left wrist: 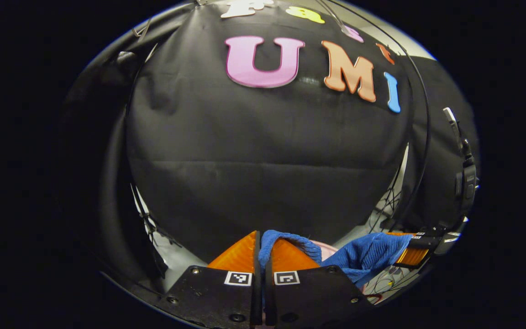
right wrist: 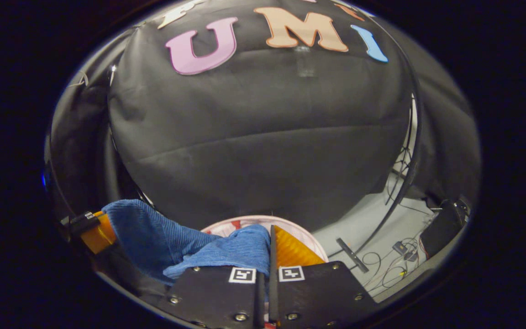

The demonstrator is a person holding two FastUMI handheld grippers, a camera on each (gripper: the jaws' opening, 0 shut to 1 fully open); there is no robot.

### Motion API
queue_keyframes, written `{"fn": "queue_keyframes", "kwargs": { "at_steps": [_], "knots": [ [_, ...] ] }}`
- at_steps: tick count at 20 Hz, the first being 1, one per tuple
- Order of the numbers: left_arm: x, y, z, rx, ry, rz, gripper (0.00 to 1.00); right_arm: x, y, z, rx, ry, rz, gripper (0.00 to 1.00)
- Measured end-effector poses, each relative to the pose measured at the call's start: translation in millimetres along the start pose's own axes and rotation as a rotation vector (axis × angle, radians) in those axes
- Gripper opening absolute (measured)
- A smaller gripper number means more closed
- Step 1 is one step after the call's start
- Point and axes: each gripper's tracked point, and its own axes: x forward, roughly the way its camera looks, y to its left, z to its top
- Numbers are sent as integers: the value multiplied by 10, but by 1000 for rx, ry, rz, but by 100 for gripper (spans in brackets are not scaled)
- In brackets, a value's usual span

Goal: Grasp the clothes on the hanger with both hands and then place them into the laundry hamper below.

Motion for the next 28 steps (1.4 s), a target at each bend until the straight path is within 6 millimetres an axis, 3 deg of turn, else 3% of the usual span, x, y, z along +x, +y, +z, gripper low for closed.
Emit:
{"fn": "queue_keyframes", "kwargs": {
  "at_steps": [6, 8, 9, 10, 12, 13, 14, 15, 16, 18, 19, 20, 21, 26, 28],
  "knots": [
    [146, 44, -743, -6, 170, 3, 6, 146, -121, -489, -42, 127, -26, 8],
    [161, 17, -972, 20, 226, -20, 8, 111, -187, -557, -34, 132, -45, 10],
    [167, 12, -1060, 37, 251, -22, 8, 121, -200, -579, -22, 134, -42, 21],
    [173, -8, -1100, 38, 253, -33, 10, 63, -219, -540, -23, 124, -52, 15],
    [118, -55, -980, 29, 228, -39, 27, -50, -312, -411, -33, 99, -82, 42],
    [87, -67, -912, 24, 216, -35, 36, -114, -347, -378, -33, 90, -93, 45],
    [62, -56, -872, 20, 205, -24, 45, -165, -373, -335, -28, 80, -100, 58],
    [43, -69, -821, 14, 200, -26, 61, -248, -402, -290, -22, 67, -112, 71],
    [-17, -63, -764, 6, 193, -19, 64, -292, -421, -253, -15, 57, -122, 82],
    [-96, -27, -684, 7, 181, -7, 86, -377, -459, -186, -4, 49, -124, 83],
    [-149, 6, -653, 10, 173, 1, 97, -413, -443, -159, -3, 43, -126, 92],
    [-148, 10, -621, 14, 169, 2, 99, -452, -474, -109, -6, 37, -146, 89],
    [-190, 30, -593, 19, 165, 5, 99, -490, -525, -91, -12, 33, -166, 96],
    [-361, 81, -505, 39, 168, 8, 98, -761, -458, 161, -48, -24, -184, 96],
    [-456, 97, -364, 33, 158, 5, 98, -889, -492, 294, -87, -53, -224, 96]
  ]
}}
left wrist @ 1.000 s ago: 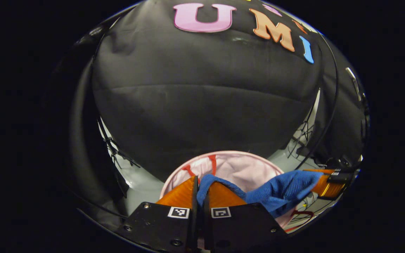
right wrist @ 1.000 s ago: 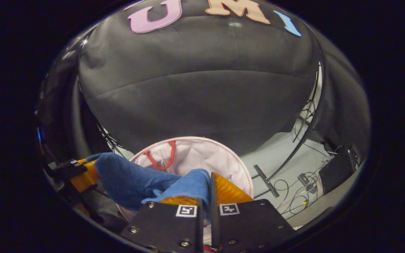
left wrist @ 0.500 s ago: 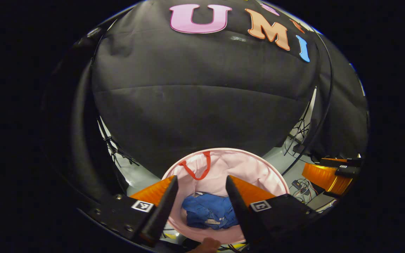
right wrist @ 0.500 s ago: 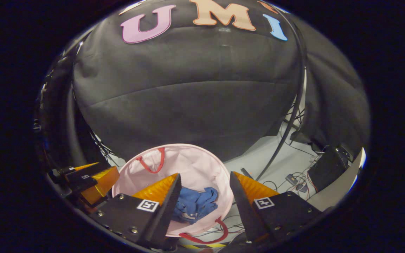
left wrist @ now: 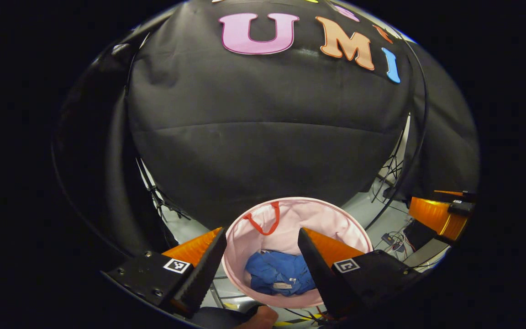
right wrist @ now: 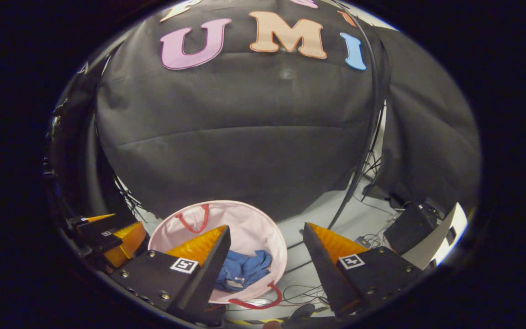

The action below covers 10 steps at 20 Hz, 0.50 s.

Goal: Grasp the clothes on the hanger with both hands and then place them into the laundry hamper below.

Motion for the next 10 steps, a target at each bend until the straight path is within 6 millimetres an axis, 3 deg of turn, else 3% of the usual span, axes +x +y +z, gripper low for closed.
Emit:
{"fn": "queue_keyframes", "kwargs": {
  "at_steps": [6, 10],
  "knots": [
    [-385, 126, 587, -21, -90, 12, 98, -391, 20, 509, -15, -111, -4, 96],
    [-699, 161, 1109, -15, -181, 29, 98, -654, 67, 889, 1, -174, 32, 96]
  ]
}}
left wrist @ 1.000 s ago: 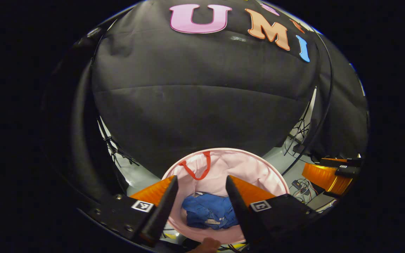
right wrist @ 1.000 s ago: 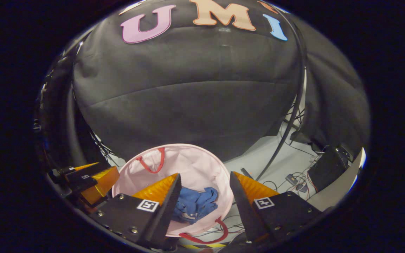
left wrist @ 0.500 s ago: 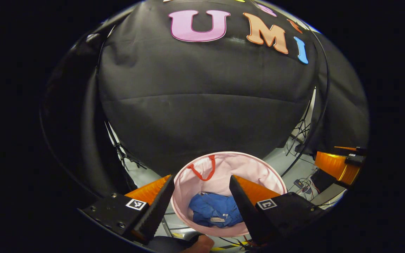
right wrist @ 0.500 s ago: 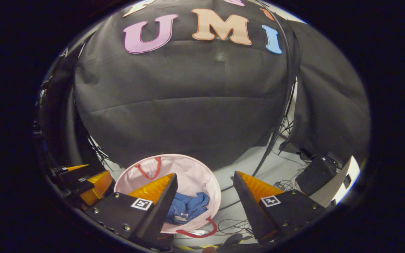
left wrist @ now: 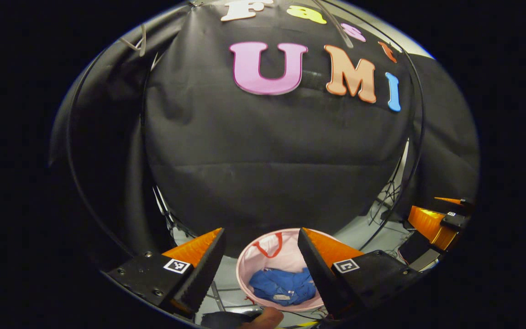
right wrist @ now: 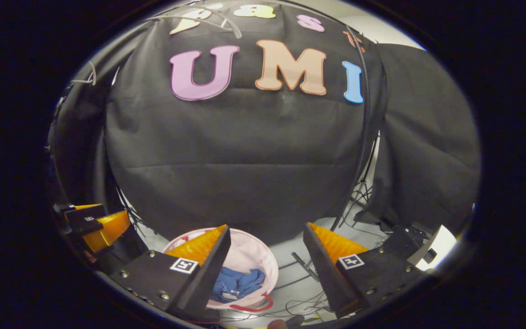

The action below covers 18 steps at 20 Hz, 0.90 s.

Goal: Grasp the clothes on the hanger with both hands and then place them into the laundry hamper below.

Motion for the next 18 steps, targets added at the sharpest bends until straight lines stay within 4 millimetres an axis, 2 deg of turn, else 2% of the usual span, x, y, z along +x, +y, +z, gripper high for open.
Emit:
{"fn": "queue_keyframes", "kwargs": {
  "at_steps": [5, 6, 7, 8, 9, 15, 18],
  "knots": [
    [-294, 73, 448, 9, -61, 26, 98, -303, 53, 587, -10, -99, 49, 96],
    [-340, 89, 546, 12, -75, 35, 98, -360, 59, 684, -13, -112, 58, 100],
    [-384, 103, 650, 15, -91, 40, 98, -421, 64, 792, -13, -125, 65, 95],
    [-434, 81, 746, 18, -107, 43, 95, -478, 68, 880, -13, -140, 71, 96],
    [-488, 76, 832, 20, -118, 46, 98, -538, 76, 975, -14, -152, 78, 96],
    [-856, 109, 1369, 22, -190, 78, 96, -902, 154, 1602, 2, -258, 136, 95],
    [-1037, 213, 1618, 20, -235, 102, 96, -1092, 157, 1859, 10, -296, 158, 95]
  ]
}}
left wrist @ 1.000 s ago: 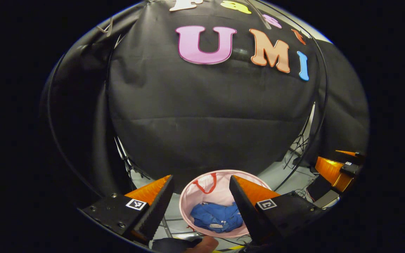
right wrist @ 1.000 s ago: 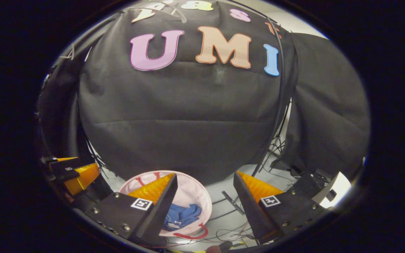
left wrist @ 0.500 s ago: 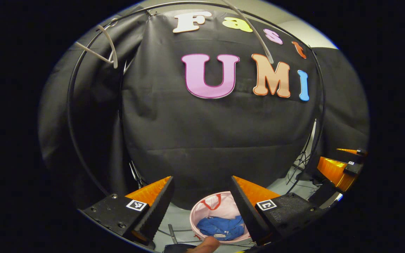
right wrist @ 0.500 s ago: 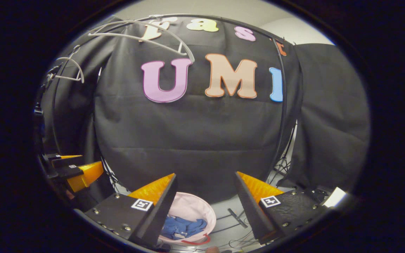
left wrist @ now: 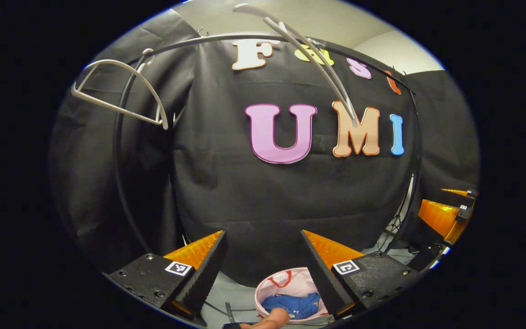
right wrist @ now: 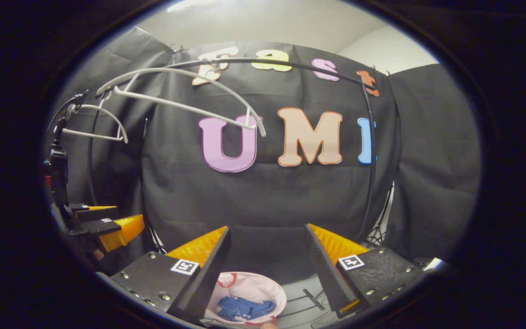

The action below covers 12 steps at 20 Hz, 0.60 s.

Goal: Grasp the clothes on the hanger with both hands and then place them into the laundry hamper below.

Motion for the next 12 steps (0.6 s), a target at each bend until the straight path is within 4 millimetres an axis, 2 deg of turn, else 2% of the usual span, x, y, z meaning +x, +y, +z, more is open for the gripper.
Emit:
{"fn": "queue_keyframes", "kwargs": {
  "at_steps": [1, 2, 3, 5, 9, 11, 12],
  "knots": [
    [-26, 5, 71, 1, -14, 1, 95, -31, 7, 88, 6, -13, 6, 95],
    [-52, 17, 139, 1, -24, 5, 94, -62, 15, 167, 14, -25, 12, 100],
    [-86, 20, 181, 5, -33, 10, 95, -96, 20, 246, 21, -37, 18, 96],
    [-165, 13, 277, 20, -46, 21, 96, -160, 12, 350, 31, -52, 30, 95],
    [-273, -80, 531, 19, -107, 18, 95, -330, -45, 431, 32, -71, 40, 95],
    [-315, -135, 590, 4, -112, 11, 94, -389, -110, 430, 21, -76, 39, 95],
    [-329, -152, 604, 2, -112, 13, 98, -430, -122, 428, 20, -80, 39, 95]
  ]
}}
